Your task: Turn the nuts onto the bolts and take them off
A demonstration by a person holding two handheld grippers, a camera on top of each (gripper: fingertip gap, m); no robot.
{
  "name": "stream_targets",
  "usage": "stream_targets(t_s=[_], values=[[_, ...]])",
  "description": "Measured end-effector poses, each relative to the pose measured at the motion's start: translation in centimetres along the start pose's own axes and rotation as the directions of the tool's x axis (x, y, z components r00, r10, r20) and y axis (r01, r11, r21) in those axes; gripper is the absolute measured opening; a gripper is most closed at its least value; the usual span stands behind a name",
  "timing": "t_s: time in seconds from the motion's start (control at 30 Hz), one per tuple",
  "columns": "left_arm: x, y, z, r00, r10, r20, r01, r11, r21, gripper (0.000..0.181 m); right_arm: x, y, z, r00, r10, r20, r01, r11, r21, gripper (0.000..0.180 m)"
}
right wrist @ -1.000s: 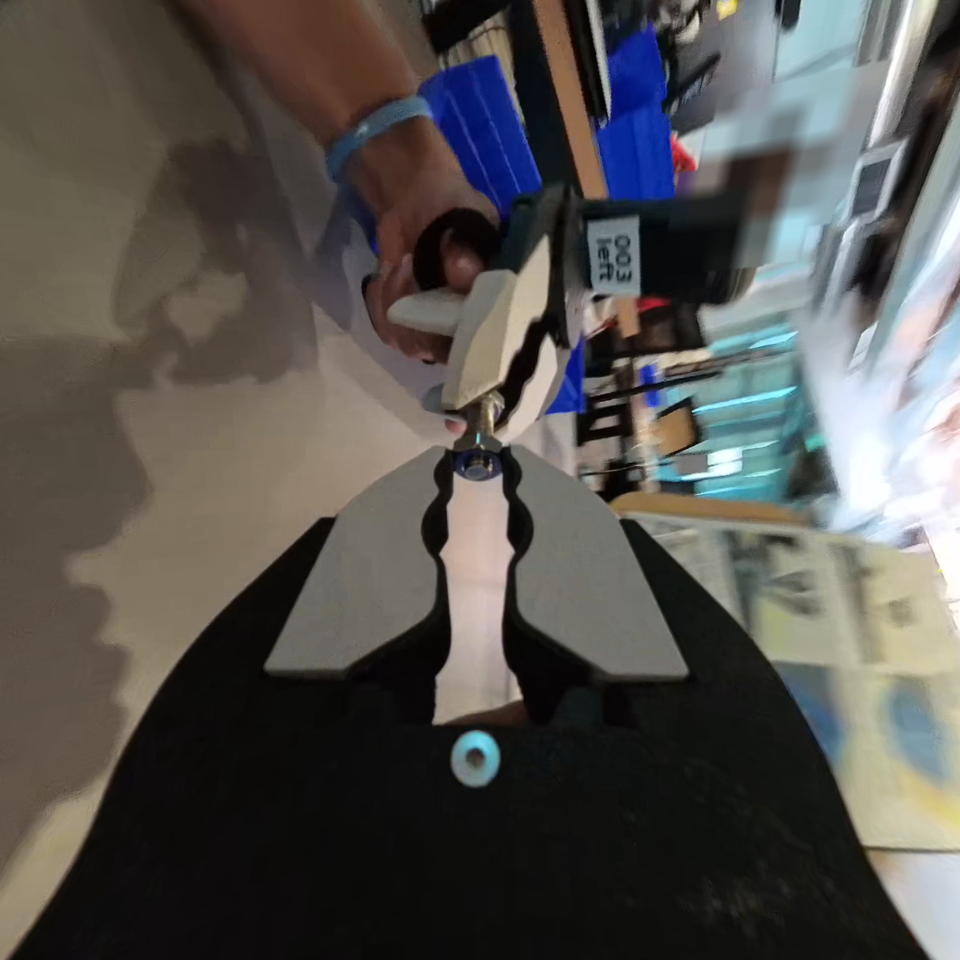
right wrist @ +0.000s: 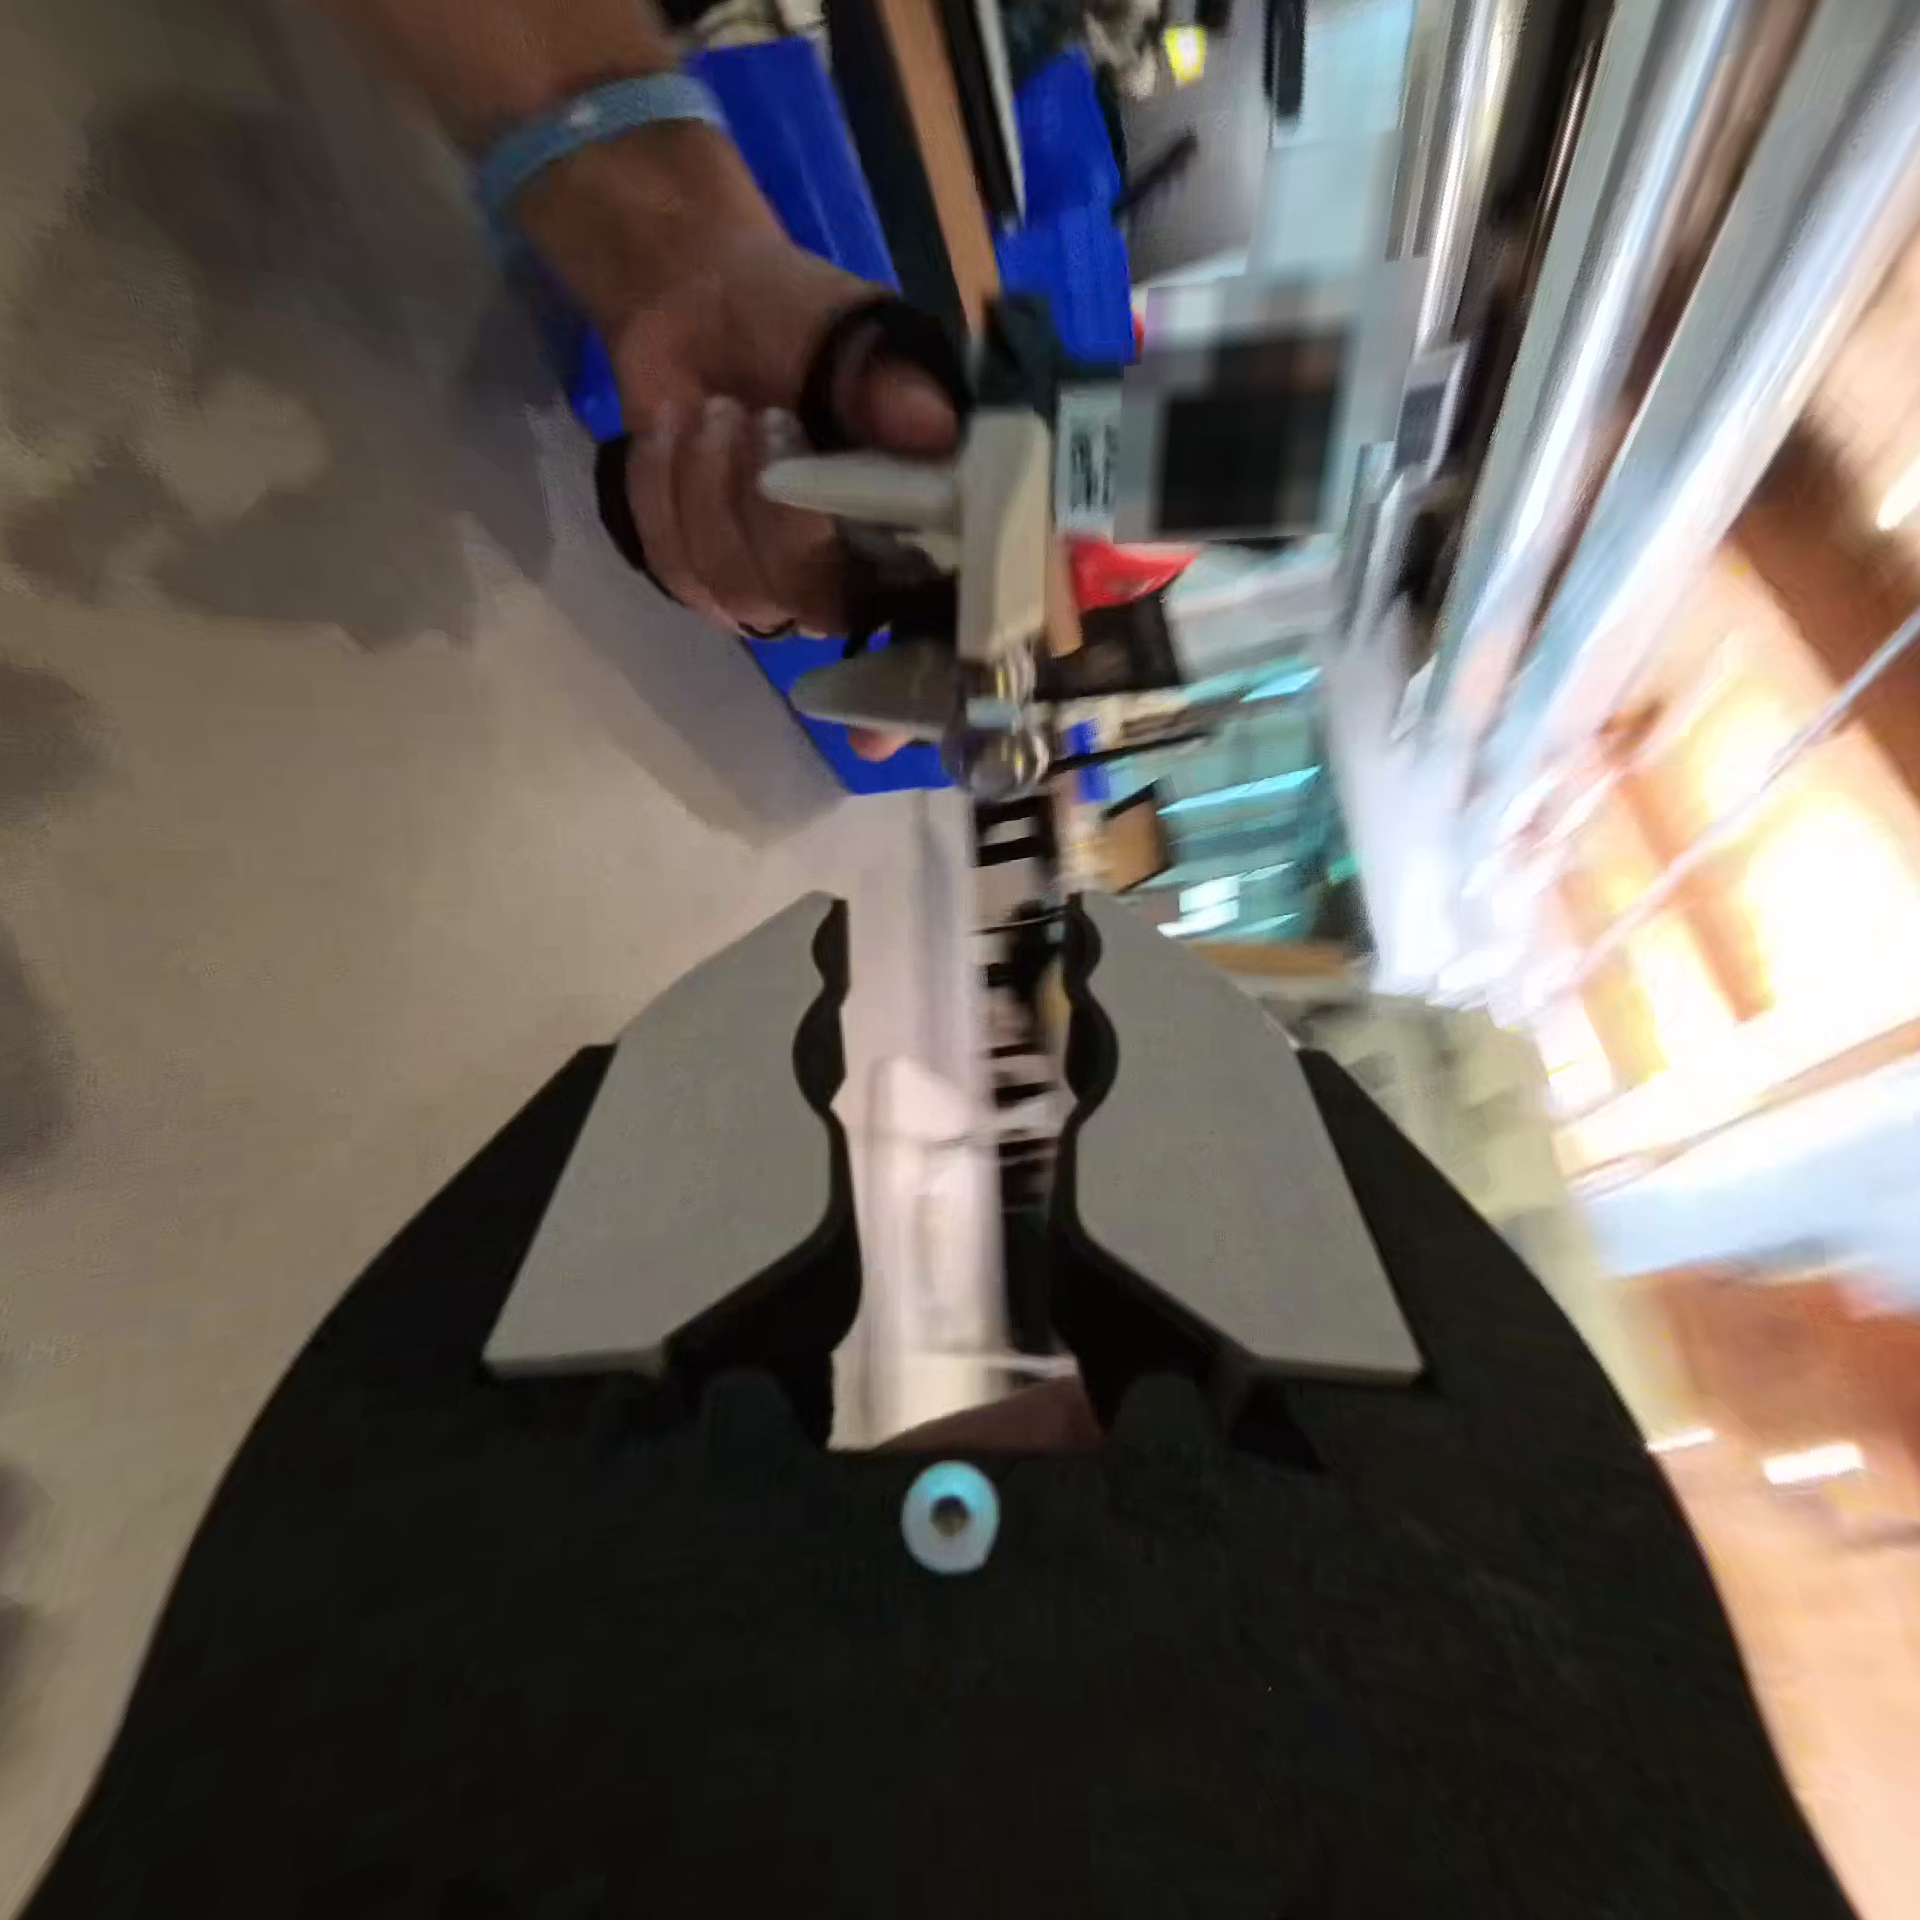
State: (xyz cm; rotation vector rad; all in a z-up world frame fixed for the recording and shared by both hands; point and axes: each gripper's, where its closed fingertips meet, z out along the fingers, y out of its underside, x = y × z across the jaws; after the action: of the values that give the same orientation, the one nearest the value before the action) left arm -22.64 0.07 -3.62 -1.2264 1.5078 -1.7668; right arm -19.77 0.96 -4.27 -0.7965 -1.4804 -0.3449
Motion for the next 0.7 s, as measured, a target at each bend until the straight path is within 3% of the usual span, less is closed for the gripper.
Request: stream_targets(t_s=[0.03,0.1,0.23,0.37,0.5,0.57,0.63,0.7], values=[[0.2,0.0,0.1,1.0,-0.007,-0.016,0.007,1.0,0.001,0.017,0.5,-1.0,-0.1,0.987,-0.157,-0.036,0.157,0.988,0.004,0.037],[0.4,0.2,0.2,0.999,-0.02,-0.037,0.02,1.0,-0.004,0.017,1.0,-2.1,0.2,0.955,-0.294,-0.046,0.294,0.956,-0.009,0.039],[1.0,0.5,0.6,0.995,-0.042,-0.088,0.041,0.999,-0.01,0.017,0.8,-2.9,1.1,0.927,-0.376,-0.021,0.376,0.927,0.0,0.038],[1.1,0.5,0.6,0.993,-0.054,-0.103,0.053,0.999,-0.007,0.017,0.4,-2.7,1.7,0.918,-0.396,-0.003,0.396,0.918,-0.006,0.017],[0.8,0.0,0.6,0.999,0.027,-0.028,-0.027,1.0,-0.006,0.017,0.6,-2.3,1.7,0.993,-0.03,0.113,0.031,1.0,0.0,0.018],[0.2,-0.1,0.5,0.996,0.083,0.044,-0.082,0.997,-0.014,0.017,0.5,-1.8,1.9,0.959,0.219,0.179,-0.217,0.976,-0.028,0.018],[-0.6,-0.2,0.4,0.985,0.132,0.116,-0.129,0.991,-0.027,0.017,0.2,-1.1,2.2,0.84,0.487,0.237,-0.482,0.872,-0.084,0.017],[-1.1,-0.2,0.4,0.971,0.171,0.164,-0.166,0.985,-0.047,0.017,-0.4,-1.1,2.2,0.585,0.743,0.326,-0.745,0.651,-0.146,0.017]])
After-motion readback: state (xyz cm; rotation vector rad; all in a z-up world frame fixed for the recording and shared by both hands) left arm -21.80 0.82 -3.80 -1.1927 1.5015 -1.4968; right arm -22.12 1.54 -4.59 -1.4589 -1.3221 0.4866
